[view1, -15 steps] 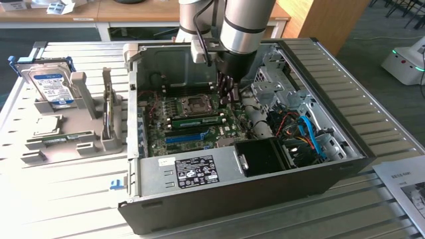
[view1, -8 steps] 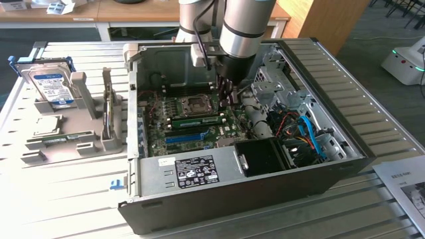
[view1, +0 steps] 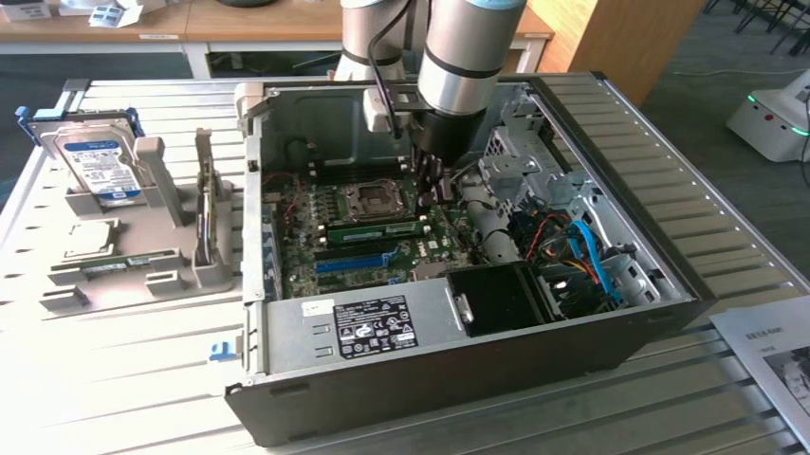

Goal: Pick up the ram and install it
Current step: 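Press down the ram until it locks into place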

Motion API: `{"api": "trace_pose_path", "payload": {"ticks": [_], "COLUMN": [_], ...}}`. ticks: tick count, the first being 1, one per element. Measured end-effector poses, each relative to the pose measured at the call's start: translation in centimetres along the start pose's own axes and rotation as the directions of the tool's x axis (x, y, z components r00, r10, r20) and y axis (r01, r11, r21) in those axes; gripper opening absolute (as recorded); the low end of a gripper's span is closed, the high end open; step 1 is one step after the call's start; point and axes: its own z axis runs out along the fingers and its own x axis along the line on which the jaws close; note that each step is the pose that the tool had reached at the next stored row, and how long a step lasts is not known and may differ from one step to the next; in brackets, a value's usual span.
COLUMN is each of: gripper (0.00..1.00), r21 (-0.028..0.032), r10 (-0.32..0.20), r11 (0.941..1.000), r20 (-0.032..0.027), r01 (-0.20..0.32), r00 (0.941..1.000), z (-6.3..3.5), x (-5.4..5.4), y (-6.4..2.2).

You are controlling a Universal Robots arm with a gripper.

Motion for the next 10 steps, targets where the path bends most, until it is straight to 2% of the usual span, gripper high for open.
{"api": "trace_pose_path", "payload": {"ticks": [10], "gripper": [0.10], "r21": [0.0000], "r10": [0.000], "r11": [1.0000], "r20": [0.0002], "r01": [0.000], "r00": [1.0000], "z": [0.62], "x": [0.03], "y": [-0.03]}}
